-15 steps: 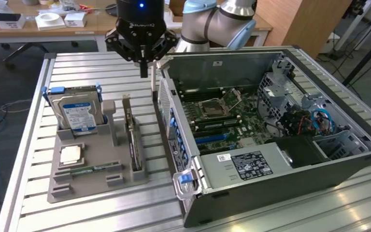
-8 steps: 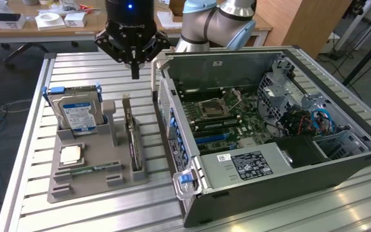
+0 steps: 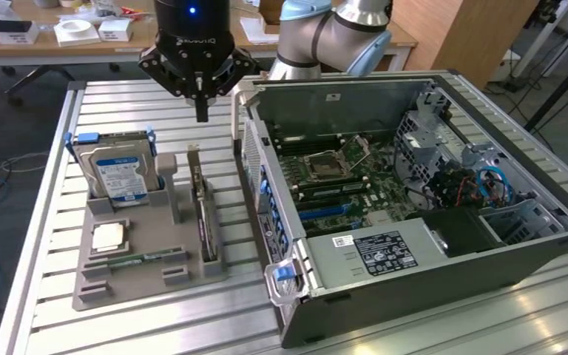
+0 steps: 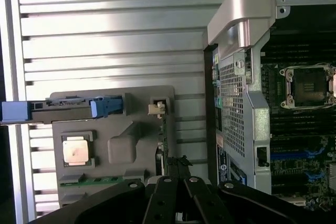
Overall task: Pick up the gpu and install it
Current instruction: 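Reach for the gpu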
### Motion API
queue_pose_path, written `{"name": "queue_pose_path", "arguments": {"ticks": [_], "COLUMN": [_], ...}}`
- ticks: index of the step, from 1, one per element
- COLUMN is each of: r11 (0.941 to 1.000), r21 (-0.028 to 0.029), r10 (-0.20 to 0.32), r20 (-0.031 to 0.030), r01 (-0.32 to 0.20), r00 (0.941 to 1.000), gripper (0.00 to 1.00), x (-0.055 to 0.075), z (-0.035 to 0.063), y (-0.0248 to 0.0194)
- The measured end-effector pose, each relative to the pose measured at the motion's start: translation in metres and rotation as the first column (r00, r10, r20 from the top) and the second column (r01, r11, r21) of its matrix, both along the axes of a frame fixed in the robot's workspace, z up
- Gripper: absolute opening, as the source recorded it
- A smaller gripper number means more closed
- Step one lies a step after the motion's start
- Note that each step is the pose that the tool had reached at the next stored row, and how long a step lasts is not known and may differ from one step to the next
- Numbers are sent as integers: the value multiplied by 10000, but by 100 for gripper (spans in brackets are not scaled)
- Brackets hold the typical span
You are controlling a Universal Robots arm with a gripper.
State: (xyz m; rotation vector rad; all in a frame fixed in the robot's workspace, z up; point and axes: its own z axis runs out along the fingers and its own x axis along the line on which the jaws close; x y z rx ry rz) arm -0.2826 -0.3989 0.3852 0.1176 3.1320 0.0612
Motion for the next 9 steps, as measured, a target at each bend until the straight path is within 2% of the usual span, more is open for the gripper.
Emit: {"name": "queue_pose_path", "arguments": {"ticks": [2,4,6,9], "r11": [10000,10000,10000,10000], "r21": [-1,-1,-1,0], "r10": [-1,-1,-2,-1], "r20": [-1,-1,-2,0], "r01": [1,1,2,1], "r00": [10000,10000,10000,10000], "gripper": [10,10,10,10], "x": [-1,-1,-1,0], "z": [1,0,1,0], "y": [-5,-31,-79,-180]}}
